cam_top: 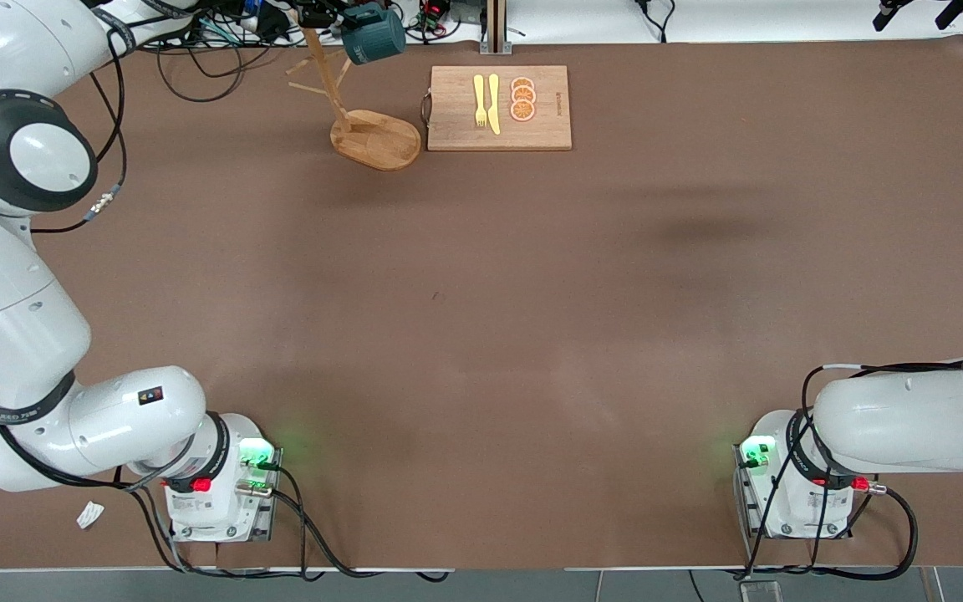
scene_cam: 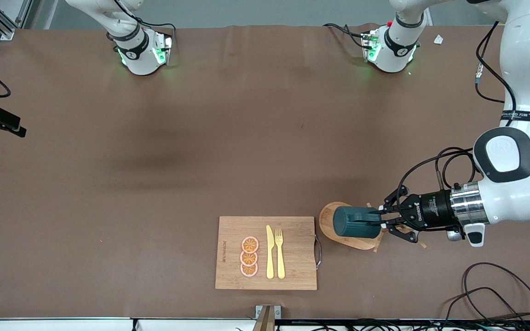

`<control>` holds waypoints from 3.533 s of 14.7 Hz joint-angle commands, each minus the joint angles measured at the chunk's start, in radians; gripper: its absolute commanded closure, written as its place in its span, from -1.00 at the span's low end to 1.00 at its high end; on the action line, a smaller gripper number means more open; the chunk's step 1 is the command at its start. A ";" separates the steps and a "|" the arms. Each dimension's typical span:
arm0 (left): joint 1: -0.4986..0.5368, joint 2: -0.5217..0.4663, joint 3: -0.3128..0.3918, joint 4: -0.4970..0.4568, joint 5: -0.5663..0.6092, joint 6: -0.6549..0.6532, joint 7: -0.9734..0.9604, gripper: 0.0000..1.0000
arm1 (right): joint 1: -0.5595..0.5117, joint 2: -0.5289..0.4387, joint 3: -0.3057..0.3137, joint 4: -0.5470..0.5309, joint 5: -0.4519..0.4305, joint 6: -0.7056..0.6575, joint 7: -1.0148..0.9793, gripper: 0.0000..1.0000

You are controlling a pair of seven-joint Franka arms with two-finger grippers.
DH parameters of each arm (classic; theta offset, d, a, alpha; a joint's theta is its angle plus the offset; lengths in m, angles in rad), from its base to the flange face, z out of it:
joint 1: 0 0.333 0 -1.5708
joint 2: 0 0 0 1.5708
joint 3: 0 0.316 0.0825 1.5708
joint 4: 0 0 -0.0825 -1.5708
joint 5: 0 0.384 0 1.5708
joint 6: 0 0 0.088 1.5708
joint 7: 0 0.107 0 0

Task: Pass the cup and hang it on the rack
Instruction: 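Lower the mug onto a rack peg with the left gripper, then open the left gripper and pull it away from the mug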

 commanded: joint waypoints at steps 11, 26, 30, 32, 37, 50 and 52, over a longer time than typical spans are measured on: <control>-0.009 0.007 0.043 -0.003 0.101 0.009 0.005 0.99 | -0.011 -0.021 0.012 -0.009 -0.007 -0.011 -0.008 -1.00; 0.000 0.004 0.041 0.002 0.103 0.009 -0.008 -1.00 | -0.013 -0.021 0.013 -0.009 -0.015 -0.009 -0.012 -1.00; -0.005 -0.044 0.031 0.003 0.107 -0.005 0.004 -1.00 | -0.013 -0.020 0.012 -0.007 -0.015 -0.009 -0.012 -1.00; -0.009 -0.096 0.015 0.002 0.162 -0.008 0.026 -1.00 | -0.013 -0.020 0.012 -0.006 -0.015 -0.009 -0.012 -1.00; 0.011 -0.214 -0.100 0.000 0.383 -0.137 0.240 -1.00 | -0.013 -0.020 0.013 -0.006 -0.015 -0.009 -0.012 -1.00; -0.228 -0.568 0.252 -0.043 0.569 -0.542 1.145 -1.00 | -0.013 -0.017 0.013 0.000 -0.015 -0.008 -0.012 -1.00; -0.302 -0.604 0.360 -0.052 0.552 -0.589 1.198 -1.00 | -0.013 -0.017 0.012 0.000 -0.015 -0.009 -0.012 -1.00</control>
